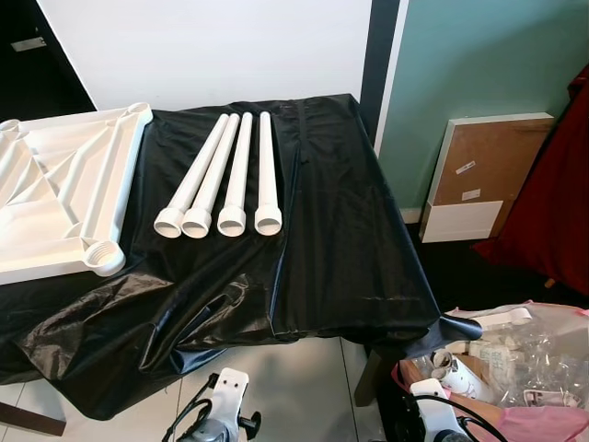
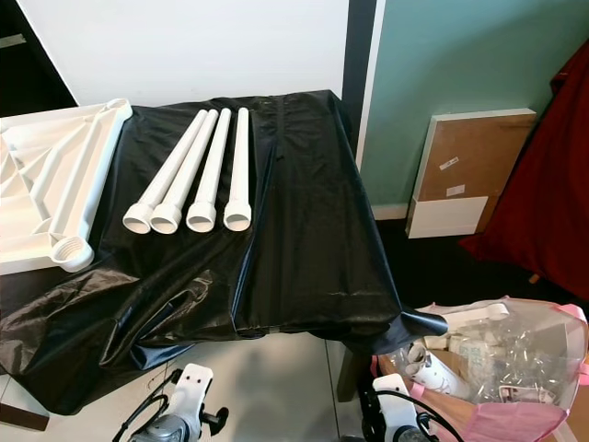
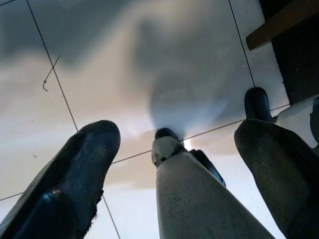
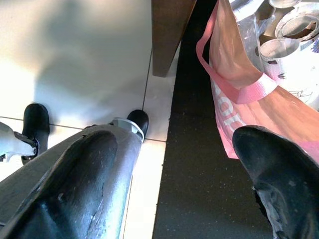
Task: Building children table
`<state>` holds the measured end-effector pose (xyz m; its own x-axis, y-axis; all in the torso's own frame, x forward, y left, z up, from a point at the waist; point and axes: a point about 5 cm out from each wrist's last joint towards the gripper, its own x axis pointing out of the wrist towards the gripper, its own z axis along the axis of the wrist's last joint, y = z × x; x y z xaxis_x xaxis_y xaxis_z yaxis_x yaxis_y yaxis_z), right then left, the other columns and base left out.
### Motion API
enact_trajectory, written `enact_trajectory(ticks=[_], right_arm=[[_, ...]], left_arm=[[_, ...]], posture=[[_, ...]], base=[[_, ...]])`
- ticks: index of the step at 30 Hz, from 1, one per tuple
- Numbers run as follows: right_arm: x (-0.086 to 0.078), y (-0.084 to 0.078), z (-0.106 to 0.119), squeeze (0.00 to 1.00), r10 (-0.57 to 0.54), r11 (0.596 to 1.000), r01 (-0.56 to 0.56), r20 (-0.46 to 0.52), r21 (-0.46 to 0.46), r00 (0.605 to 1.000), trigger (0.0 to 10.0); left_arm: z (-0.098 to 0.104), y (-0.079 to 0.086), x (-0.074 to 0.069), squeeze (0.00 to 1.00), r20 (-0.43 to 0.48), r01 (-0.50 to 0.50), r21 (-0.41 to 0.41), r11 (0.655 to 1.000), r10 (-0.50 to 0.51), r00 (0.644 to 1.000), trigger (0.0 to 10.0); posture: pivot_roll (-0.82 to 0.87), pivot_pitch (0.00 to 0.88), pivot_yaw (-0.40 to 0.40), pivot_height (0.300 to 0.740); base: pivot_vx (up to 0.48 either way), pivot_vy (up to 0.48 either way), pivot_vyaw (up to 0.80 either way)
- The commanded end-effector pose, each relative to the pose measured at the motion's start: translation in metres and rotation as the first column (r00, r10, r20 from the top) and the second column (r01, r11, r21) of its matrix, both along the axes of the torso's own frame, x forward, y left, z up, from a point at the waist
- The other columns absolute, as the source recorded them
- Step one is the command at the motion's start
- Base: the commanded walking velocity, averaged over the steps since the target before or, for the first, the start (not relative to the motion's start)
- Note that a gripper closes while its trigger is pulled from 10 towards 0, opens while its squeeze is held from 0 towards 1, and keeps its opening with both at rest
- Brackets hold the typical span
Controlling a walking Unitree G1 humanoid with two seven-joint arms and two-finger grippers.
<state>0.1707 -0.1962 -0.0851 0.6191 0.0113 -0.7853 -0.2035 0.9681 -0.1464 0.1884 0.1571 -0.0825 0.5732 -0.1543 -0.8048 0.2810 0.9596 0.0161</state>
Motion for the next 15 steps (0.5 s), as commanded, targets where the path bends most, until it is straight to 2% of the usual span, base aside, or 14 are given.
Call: enact_trajectory(ticks=[1, 7, 15], right_arm=[[-0.0027, 0.0032, -0.0018, 0.00, 0.011, 1.000, -0.011, -0.010, 0.002, 1.000, 10.0], [-0.0020, 0.0024, -0.0013, 0.00, 0.028, 0.999, -0.028, -0.007, -0.016, 1.000, 10.0], [-0.0014, -0.0003, -0.0007, 0.00, 0.020, 1.000, -0.020, -0.008, -0.019, 1.000, 10.0]], left_arm=[[-0.0054, 0.0040, -0.0111, 0.00, -0.029, -0.031, 0.017, 0.999, 0.032, 0.999, 10.0], [-0.0066, 0.0042, -0.0137, 0.00, -0.036, -0.043, 0.016, 0.999, 0.044, 0.998, 10.0], [-0.0072, 0.0041, -0.0152, 0.00, -0.036, -0.052, 0.012, 0.999, 0.053, 0.998, 10.0]], posture=[[-0.04, 0.029, 0.019, 0.740], [-0.04, 0.027, 0.011, 0.740], [-0.04, 0.030, 0.008, 0.740]], base=[[0.000, 0.000, 0.00], [0.000, 0.000, 0.00], [0.000, 0.000, 0.79]])
